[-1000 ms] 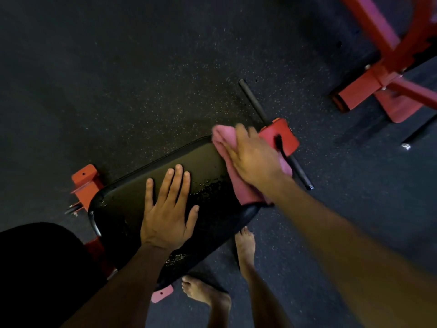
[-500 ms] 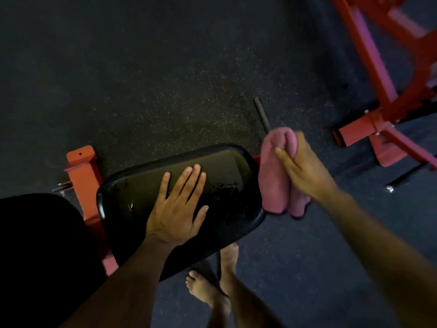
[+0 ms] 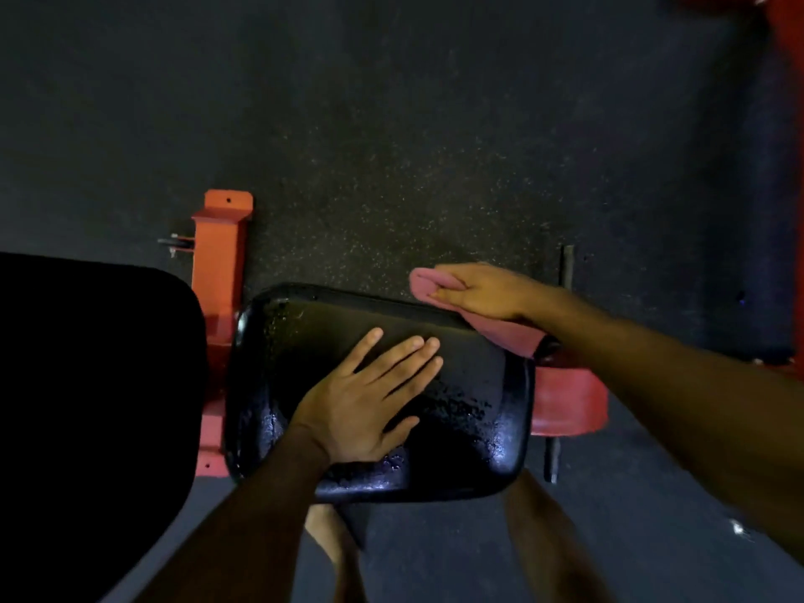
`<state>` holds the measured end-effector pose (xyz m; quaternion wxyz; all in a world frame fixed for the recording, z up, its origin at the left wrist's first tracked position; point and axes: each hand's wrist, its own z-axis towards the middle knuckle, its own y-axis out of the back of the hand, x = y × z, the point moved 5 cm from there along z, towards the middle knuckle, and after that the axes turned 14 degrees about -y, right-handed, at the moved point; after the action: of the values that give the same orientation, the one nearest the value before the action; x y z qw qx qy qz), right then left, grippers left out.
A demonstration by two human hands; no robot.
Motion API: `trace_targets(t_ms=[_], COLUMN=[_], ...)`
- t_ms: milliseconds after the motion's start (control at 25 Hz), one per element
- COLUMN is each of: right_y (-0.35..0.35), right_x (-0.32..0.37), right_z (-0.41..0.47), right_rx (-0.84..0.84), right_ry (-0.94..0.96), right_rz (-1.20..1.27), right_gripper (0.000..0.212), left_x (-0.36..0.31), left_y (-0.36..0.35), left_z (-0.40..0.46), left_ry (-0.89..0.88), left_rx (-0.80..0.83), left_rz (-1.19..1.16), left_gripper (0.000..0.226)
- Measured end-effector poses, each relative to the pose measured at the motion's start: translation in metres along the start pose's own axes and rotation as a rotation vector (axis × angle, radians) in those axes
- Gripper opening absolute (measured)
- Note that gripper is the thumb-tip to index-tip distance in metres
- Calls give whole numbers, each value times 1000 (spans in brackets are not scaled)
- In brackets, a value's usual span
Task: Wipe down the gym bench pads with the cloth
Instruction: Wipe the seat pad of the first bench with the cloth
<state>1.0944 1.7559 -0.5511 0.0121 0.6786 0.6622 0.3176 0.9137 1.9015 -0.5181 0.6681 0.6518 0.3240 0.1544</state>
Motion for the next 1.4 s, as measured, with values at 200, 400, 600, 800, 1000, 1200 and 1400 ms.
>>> trace_targets(t_ms=[200,400,600,800,1000,1200,1400], right_y=[-11,4,-2,-10,-5,4,-4], right_x=[98,-21,-73,63,23,-75,22], right_z=[36,-17,-48,13,-3,-40,-9], right_rx=[-29,-85,-204,-129,-119,-15,-74], right_ry=[330,436,387,437,527,310,417], right_rz=[-68,-79,-61,-209,-190,-148,-126], right_gripper=[38,51,46,42,32,40,45], left_x=[-1,-1,1,1,-9,-30,-28], left_y=[-3,-3,-1,-1,10,-2,-8], left_z=[1,-1,0,1,-23,-63,-59], left_ry=[16,28,35,43,421,1253,1222], left_rx=[1,40,28,18,-66,-149,-127], left_rz=[12,9,4,-1,-42,-67,-46], left_gripper=[75,76,78,76,72,73,73])
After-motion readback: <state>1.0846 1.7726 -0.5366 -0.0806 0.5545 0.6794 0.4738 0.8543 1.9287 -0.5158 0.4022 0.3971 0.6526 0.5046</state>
